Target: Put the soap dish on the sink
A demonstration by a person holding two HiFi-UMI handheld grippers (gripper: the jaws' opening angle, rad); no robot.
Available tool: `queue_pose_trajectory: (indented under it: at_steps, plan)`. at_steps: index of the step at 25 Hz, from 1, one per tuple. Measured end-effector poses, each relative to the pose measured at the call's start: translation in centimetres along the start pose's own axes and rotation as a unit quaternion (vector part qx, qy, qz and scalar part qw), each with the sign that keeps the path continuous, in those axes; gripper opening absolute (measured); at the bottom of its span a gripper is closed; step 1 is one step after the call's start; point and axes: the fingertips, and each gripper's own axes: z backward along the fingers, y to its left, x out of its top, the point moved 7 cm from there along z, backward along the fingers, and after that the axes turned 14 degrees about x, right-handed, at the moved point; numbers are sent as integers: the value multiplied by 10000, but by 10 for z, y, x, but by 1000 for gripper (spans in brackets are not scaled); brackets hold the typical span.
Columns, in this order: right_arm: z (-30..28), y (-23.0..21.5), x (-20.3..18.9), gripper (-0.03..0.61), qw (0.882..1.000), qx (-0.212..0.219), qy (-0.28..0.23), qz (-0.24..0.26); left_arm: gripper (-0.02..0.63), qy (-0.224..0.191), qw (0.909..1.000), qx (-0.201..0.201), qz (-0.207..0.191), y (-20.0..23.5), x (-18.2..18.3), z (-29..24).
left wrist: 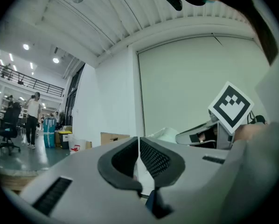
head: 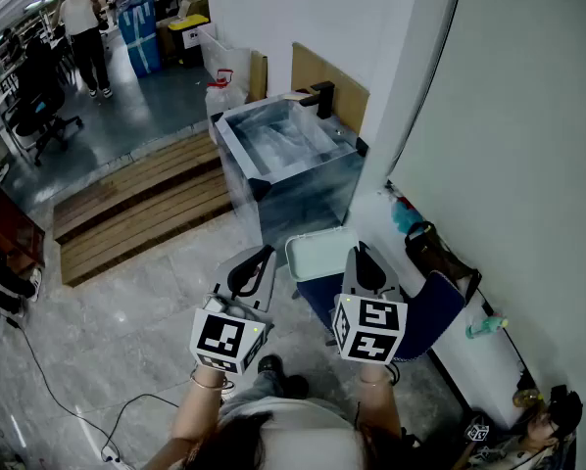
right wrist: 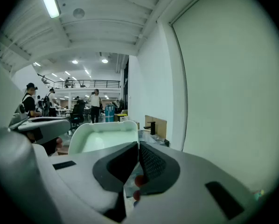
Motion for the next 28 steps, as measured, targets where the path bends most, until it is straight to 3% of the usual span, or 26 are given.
queue_pose_trajectory:
  at_steps: [28]
  plan:
    - [-114, 1, 14, 32, 9985, -492, -9, -220, 17, 91, 9983, -509, 263, 83, -30, -99]
